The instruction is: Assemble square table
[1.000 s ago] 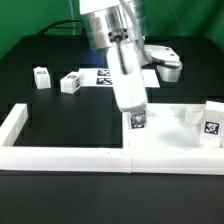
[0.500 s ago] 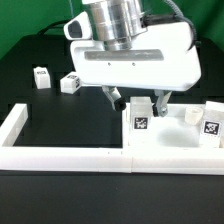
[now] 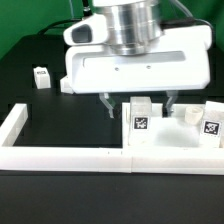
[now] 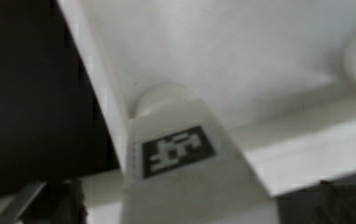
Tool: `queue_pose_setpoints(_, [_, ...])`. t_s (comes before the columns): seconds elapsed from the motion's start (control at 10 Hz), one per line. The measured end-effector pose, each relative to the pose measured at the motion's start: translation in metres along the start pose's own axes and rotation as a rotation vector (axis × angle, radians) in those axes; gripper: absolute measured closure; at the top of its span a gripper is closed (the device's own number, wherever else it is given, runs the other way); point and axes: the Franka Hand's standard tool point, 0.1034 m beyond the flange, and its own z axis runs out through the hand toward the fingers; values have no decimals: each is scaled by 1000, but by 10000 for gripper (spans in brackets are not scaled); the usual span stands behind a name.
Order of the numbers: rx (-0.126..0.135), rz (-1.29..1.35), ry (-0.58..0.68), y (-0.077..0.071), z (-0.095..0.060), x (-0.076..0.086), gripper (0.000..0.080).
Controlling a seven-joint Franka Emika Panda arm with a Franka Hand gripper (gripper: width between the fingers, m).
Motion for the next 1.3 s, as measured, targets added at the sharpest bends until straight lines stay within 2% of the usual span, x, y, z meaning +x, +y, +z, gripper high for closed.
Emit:
queue_pose_setpoints(0.2, [-1, 33, 0, 2, 0, 0, 151])
queue_pose_setpoints(0.3, [0, 55, 0, 2, 0, 0, 241])
queue_pose_setpoints(0.4, [0, 127, 0, 2, 0, 0, 423])
queue_pose_setpoints(0.5, [-3, 177, 0, 4, 0, 0, 507])
queue_pose_setpoints(0.7, [-2, 360, 2, 5, 1, 0, 507])
queue_pose_setpoints(0.9, [-3, 671, 18, 6, 1, 2, 507])
queue_pose_setpoints(1.0, [14, 903, 19, 6, 2, 1, 507])
queue_pose_setpoints(1.1, [46, 1156, 9, 3, 3, -1, 507])
queue_pose_setpoints(1.2, [94, 1328, -9, 3, 4, -1, 507])
queue_pose_setpoints(1.3, [97, 1343, -7, 3, 4, -1, 507])
